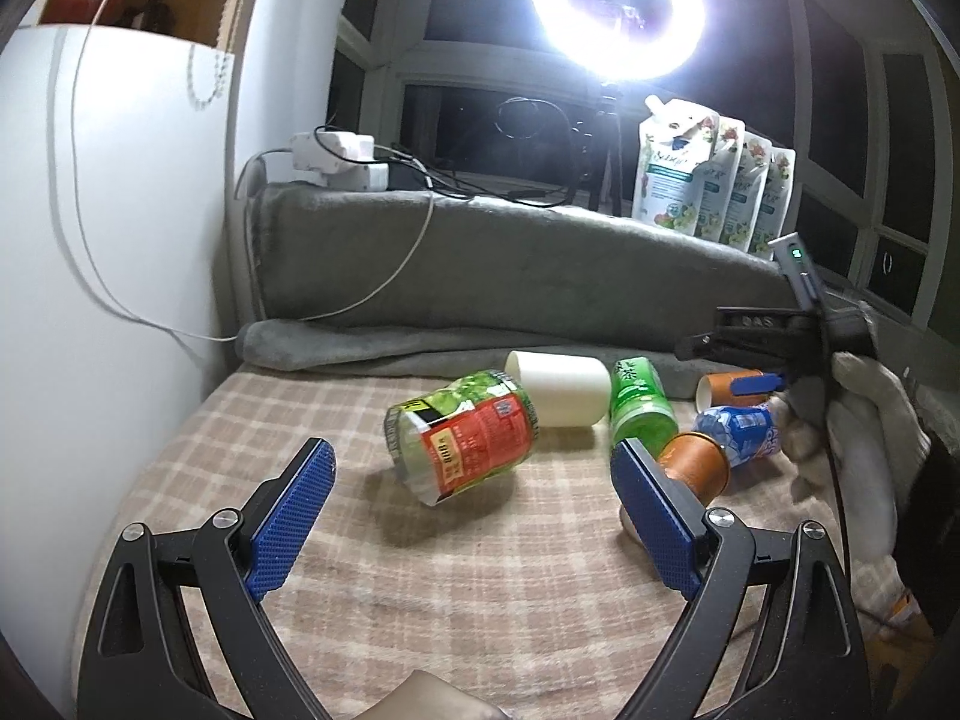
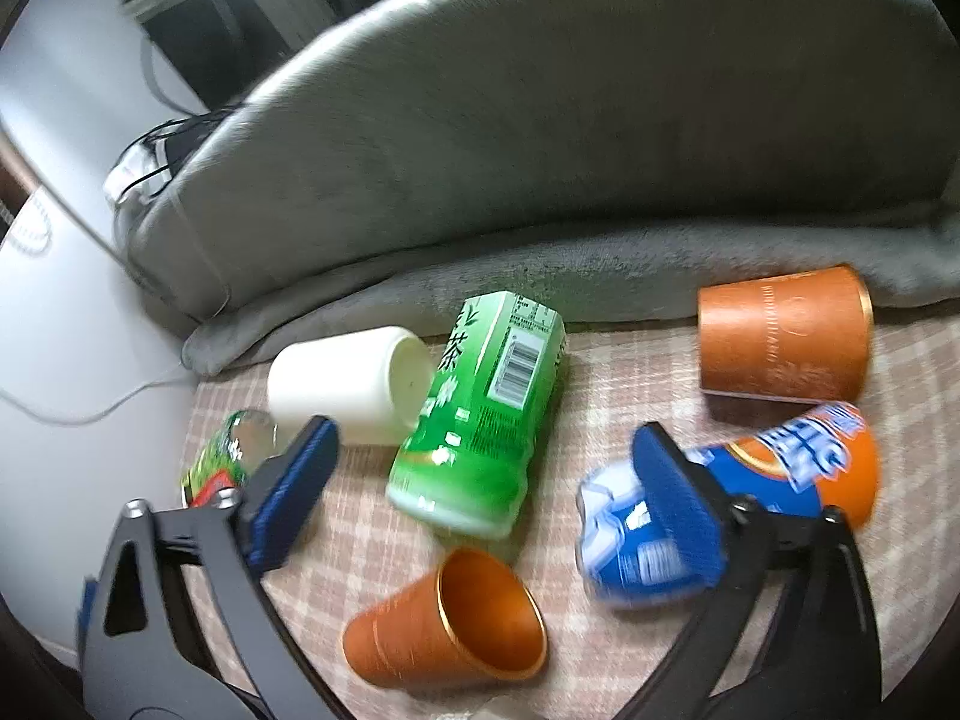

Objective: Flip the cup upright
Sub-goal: 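Move the right tool down over the lying green tea bottle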

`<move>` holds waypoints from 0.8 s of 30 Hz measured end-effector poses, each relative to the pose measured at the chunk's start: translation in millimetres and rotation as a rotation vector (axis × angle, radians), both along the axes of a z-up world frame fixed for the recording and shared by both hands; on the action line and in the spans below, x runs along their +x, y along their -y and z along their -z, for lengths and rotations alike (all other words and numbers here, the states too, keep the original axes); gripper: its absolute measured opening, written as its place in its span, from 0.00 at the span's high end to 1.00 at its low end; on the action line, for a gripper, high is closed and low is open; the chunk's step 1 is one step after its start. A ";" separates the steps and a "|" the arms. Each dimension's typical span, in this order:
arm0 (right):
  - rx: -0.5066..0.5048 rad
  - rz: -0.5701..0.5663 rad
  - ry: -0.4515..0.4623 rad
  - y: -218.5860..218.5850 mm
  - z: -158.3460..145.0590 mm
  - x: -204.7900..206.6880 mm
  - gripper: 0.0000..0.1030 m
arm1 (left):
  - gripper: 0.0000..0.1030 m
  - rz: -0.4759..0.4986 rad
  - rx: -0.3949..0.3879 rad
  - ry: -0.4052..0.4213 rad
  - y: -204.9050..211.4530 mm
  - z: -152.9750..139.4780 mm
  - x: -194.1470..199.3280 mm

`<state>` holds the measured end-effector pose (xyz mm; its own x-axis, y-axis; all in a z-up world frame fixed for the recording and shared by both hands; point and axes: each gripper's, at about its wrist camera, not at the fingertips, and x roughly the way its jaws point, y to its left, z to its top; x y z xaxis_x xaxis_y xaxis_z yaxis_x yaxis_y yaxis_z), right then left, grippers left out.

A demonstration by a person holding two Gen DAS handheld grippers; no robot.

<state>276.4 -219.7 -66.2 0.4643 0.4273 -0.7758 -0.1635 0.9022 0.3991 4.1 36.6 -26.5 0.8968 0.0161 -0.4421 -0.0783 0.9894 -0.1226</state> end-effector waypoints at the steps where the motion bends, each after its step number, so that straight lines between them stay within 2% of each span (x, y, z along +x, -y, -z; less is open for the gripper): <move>1: 0.008 0.001 -0.029 -1.5 5.3 7.7 0.09 | 0.09 -0.004 -0.003 -0.001 -2.2 0.0 -0.1; 4: 0.022 0.001 -0.082 -5.2 16.6 21.1 0.10 | 0.09 -0.015 -0.012 -0.004 -7.6 0.8 0.2; 8: 0.022 0.007 -0.147 -16.5 31.6 35.2 0.20 | 0.09 -0.025 -0.022 -0.011 -13.0 3.1 2.7; 13: -0.007 0.013 -0.168 -28.4 40.7 46.7 0.20 | 0.09 -0.035 -0.029 -0.017 -18.5 5.8 3.7; 17: -0.001 0.005 -0.203 -37.3 47.6 53.0 0.31 | 0.09 -0.048 -0.035 -0.020 -23.7 7.0 5.8; 24: -0.019 -0.002 -0.221 -48.9 55.4 57.4 0.34 | 0.09 -0.056 -0.043 -0.023 -27.8 8.3 7.7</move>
